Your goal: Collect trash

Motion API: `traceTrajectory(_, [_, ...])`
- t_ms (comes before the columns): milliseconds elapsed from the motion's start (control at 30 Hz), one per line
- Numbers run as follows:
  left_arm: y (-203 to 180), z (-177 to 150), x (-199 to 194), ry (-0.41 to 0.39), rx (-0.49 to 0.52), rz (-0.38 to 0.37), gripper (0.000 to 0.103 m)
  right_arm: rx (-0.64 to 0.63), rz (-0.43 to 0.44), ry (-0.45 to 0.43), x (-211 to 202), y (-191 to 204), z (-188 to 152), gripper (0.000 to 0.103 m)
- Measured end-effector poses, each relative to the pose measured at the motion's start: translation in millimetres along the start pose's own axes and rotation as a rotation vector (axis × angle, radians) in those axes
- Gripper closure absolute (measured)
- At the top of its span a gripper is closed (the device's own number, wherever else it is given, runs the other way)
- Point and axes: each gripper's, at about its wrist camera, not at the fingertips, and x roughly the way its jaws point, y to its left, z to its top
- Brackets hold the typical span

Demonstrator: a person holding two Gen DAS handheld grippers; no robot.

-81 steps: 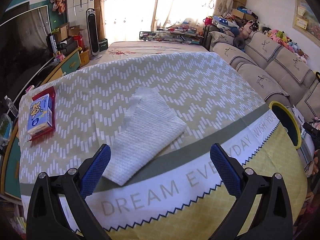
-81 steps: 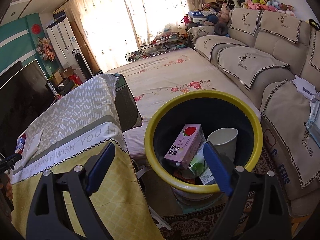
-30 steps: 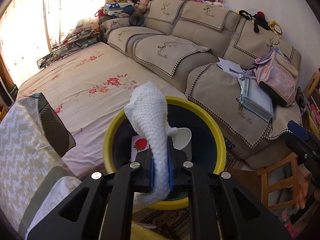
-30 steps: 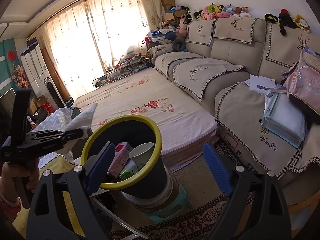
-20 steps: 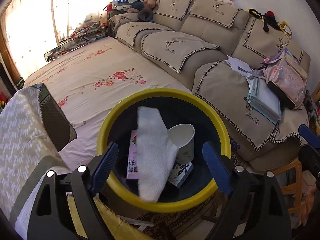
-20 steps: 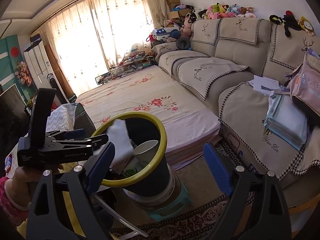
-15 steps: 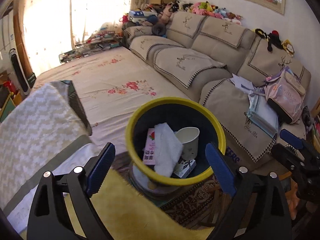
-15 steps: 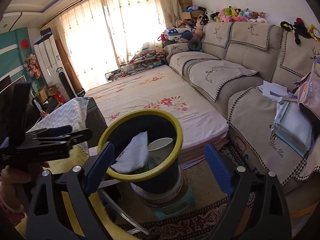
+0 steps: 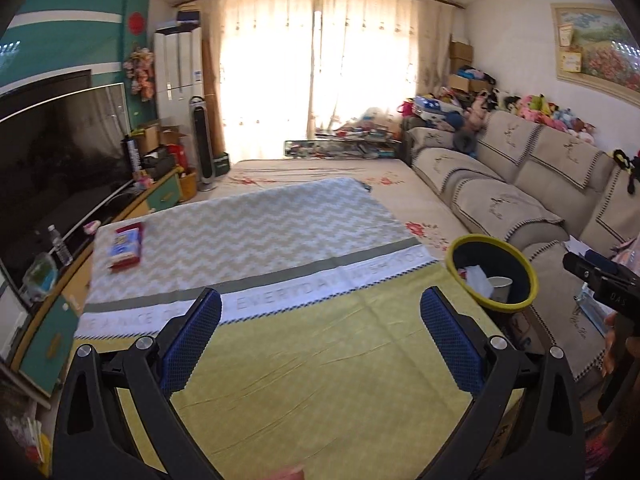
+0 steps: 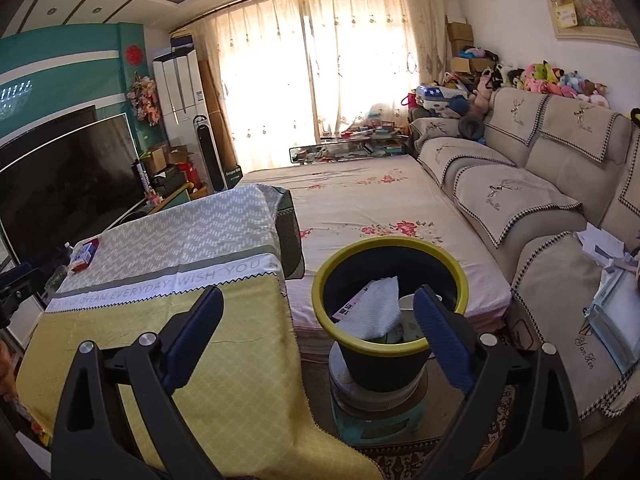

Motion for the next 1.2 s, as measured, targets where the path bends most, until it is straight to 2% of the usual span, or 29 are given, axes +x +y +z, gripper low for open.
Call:
traceTrajectory(167, [56,-20,-44,-0.026,-0.106,0.109,0.005,-0.028,0.01,-0.013,-13,10,0,0.011])
traceTrajectory(300, [82,-33,-73,-0.049,-0.173,0.143,0.005,-0.035,0.013,-0.023,-24,16,-2,0.01])
traceTrajectory(667, [75,-35,-118,-0.119,-0.155,0.163,0.005,-0.029,0.01,-0.046,-41,20,-4,0.009])
traceTrajectory(1200, [76,-38,-106,-0.085,-0.161,0.156,0.005,-0.041,0.023,-0.031,-37,25,-8,0.009])
